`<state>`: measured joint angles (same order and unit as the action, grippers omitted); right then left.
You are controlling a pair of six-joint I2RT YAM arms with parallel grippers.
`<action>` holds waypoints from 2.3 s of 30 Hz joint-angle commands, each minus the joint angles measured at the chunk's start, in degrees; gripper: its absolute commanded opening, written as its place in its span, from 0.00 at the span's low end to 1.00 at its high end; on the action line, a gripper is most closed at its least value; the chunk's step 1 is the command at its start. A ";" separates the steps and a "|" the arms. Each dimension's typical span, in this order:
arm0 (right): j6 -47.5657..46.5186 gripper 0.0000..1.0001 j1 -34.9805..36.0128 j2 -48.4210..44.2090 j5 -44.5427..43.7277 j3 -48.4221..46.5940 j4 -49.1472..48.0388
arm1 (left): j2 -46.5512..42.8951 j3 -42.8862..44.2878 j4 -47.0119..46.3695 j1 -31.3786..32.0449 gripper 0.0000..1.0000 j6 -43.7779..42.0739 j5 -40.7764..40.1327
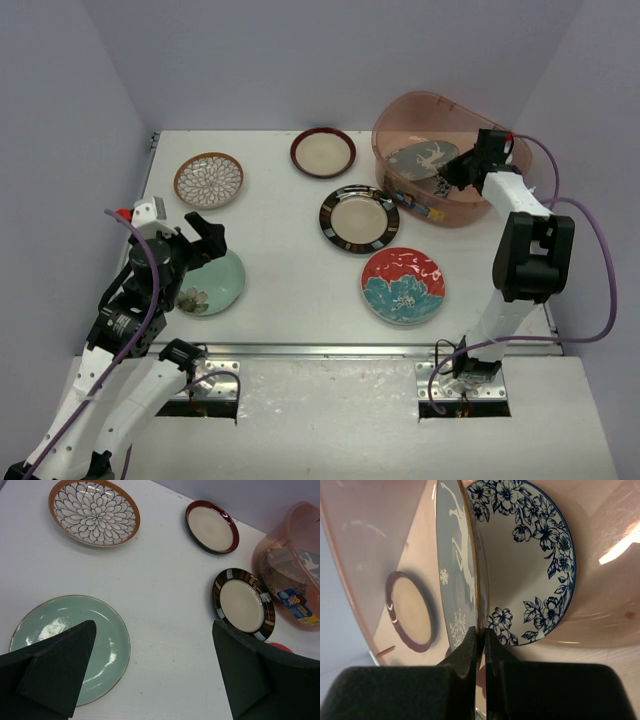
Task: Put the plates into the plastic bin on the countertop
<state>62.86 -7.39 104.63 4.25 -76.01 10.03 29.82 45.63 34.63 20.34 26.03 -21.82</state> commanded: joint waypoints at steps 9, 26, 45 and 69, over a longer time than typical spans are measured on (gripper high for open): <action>-3.61 0.09 0.09 3.10 6.00 -8.71 0.02 | -0.47 0.26 -1.59 1.10 1.00 0.77 -1.30; -7.26 0.52 0.09 9.12 4.22 -14.52 15.04 | -0.73 0.43 -1.15 2.82 1.00 1.21 -2.27; -8.41 0.79 0.78 12.80 10.21 -17.73 15.51 | -2.12 0.68 0.01 5.77 1.00 2.54 -5.09; -24.44 0.99 46.52 -17.13 20.04 8.23 -8.80 | 1.05 4.98 4.88 5.91 1.00 5.53 -21.52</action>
<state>37.93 29.50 79.40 15.66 -75.09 5.71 30.93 47.88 39.84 25.60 30.34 -36.75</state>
